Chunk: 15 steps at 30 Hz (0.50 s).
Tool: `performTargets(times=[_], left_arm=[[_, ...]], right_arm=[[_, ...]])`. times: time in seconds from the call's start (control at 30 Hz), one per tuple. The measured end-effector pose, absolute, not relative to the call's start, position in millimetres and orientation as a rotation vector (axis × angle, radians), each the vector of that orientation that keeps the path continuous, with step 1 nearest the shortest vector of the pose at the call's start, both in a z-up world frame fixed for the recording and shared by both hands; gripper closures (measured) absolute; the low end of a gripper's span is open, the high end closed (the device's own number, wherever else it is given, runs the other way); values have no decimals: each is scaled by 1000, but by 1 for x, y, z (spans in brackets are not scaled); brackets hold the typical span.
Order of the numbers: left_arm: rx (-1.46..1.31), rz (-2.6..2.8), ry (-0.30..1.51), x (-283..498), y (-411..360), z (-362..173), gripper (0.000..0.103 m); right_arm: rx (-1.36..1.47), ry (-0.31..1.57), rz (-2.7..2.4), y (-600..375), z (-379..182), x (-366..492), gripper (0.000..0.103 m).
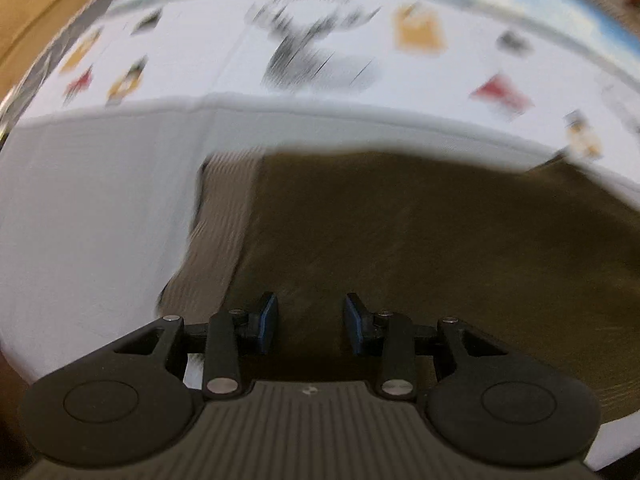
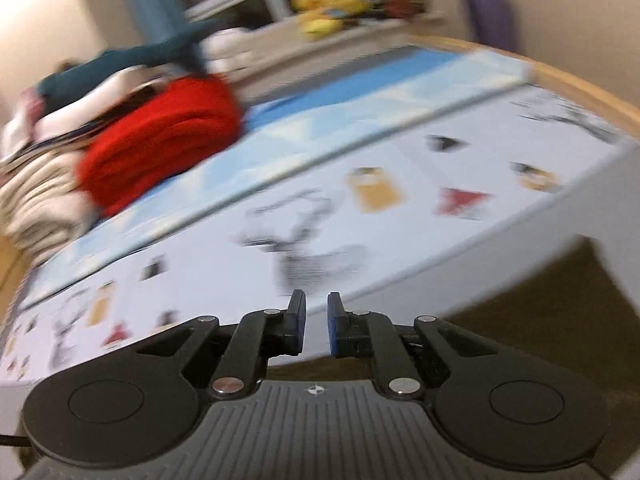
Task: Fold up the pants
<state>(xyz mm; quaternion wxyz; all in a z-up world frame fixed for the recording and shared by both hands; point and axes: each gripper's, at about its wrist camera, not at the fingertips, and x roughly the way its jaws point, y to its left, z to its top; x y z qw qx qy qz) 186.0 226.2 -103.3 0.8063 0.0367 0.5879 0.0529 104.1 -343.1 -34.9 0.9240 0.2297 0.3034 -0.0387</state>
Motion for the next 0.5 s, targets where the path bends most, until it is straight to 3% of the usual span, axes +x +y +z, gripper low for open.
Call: performTargets(times=[0.37, 0.5], left_arm=[[-10, 90, 1212, 192, 220, -87, 62], [1, 63, 1210, 197, 204, -87, 60]], right_arm=[[343, 792, 329, -178, -53, 203, 89], [320, 826, 367, -140, -68, 234, 80]])
